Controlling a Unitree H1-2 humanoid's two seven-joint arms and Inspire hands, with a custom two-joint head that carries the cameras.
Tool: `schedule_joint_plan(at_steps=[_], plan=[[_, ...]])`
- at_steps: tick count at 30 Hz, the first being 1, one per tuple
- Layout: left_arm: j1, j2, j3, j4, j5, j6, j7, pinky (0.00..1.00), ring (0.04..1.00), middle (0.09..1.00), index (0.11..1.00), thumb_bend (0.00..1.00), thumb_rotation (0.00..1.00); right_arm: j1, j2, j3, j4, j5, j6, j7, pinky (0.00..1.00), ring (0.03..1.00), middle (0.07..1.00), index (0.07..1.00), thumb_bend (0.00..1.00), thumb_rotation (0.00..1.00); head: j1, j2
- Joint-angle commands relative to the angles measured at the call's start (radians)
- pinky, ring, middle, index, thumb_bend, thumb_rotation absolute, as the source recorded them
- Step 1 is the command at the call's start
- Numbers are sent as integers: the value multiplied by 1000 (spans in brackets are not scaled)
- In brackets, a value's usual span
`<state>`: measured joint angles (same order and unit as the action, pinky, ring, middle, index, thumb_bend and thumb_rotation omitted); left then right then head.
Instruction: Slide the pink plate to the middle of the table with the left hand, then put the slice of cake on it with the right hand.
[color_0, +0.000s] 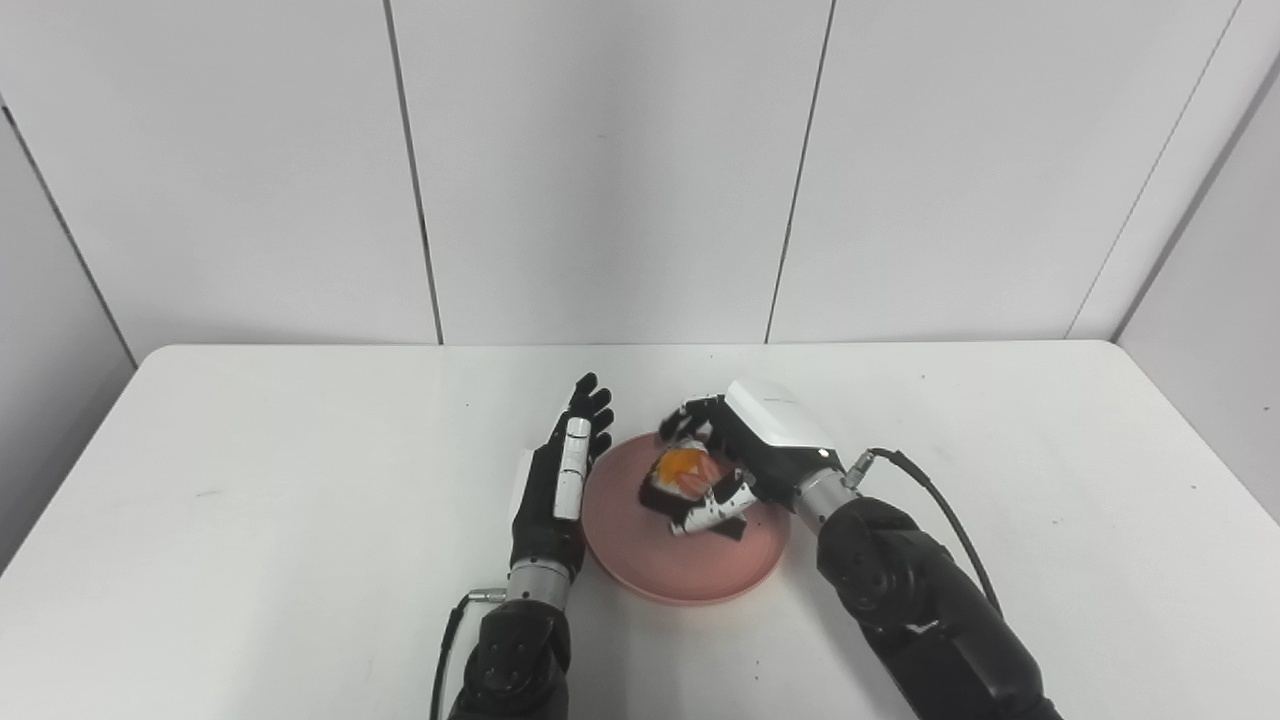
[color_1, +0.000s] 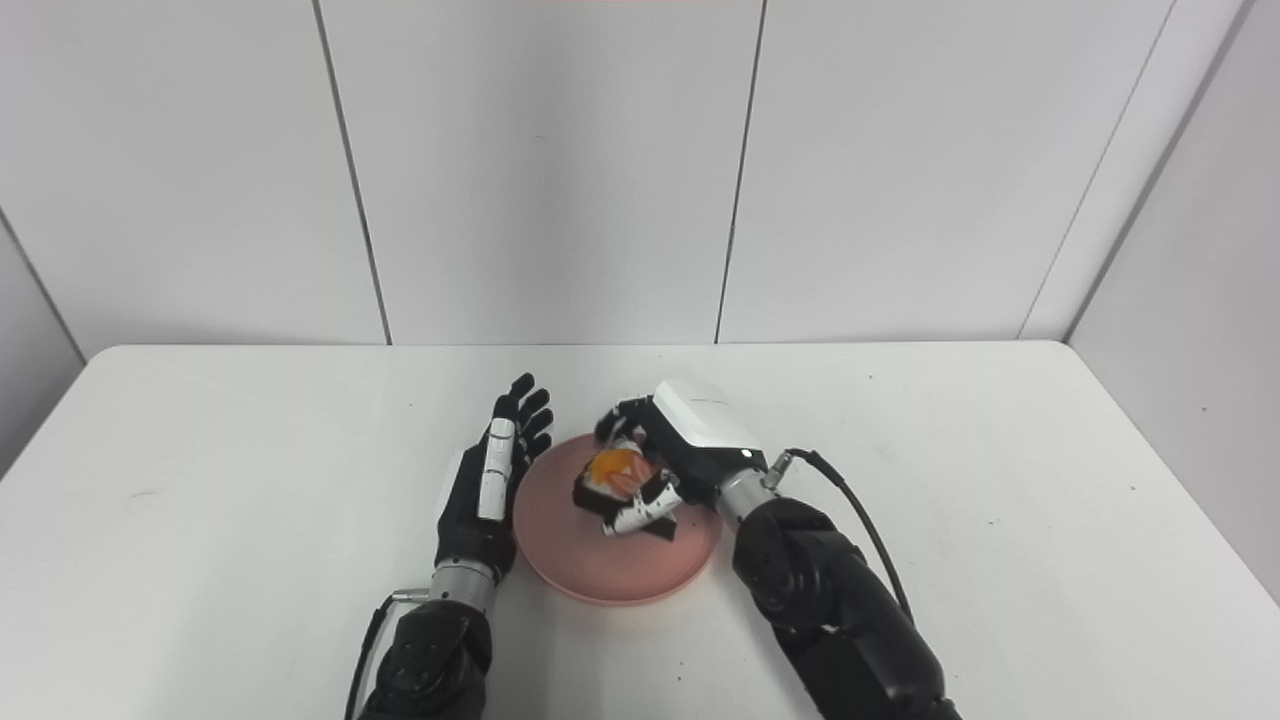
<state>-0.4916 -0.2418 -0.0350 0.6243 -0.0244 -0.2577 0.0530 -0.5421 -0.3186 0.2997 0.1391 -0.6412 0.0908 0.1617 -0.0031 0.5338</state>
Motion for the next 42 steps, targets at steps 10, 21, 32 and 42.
schedule_joint_plan(at_steps=[10, 21, 32, 42], plan=[[62, 6, 0, 46, -10, -30, -21, 931, 933, 941, 921, 681, 1000, 60, 4, -116, 33, 163, -342, -187, 813, 984, 1000, 1000, 765, 638, -4, -2], [80, 7, 4, 38, 7, -49, 6, 963, 953, 940, 916, 685, 1000, 143, 97, -257, 94, 391, -478, -261, 971, 999, 1000, 1000, 646, 706, -15, 0], [83, 14, 2, 38, 11, -70, 12, 978, 964, 947, 932, 692, 1000, 155, 169, -325, 137, 641, -404, -190, 998, 1000, 1000, 1000, 699, 794, -17, 3], [92, 10, 9, 4, 0, -42, 16, 998, 976, 962, 953, 692, 1000, 164, 187, -353, 107, 757, -243, -135, 1000, 1000, 1000, 1000, 741, 902, -16, 8]])
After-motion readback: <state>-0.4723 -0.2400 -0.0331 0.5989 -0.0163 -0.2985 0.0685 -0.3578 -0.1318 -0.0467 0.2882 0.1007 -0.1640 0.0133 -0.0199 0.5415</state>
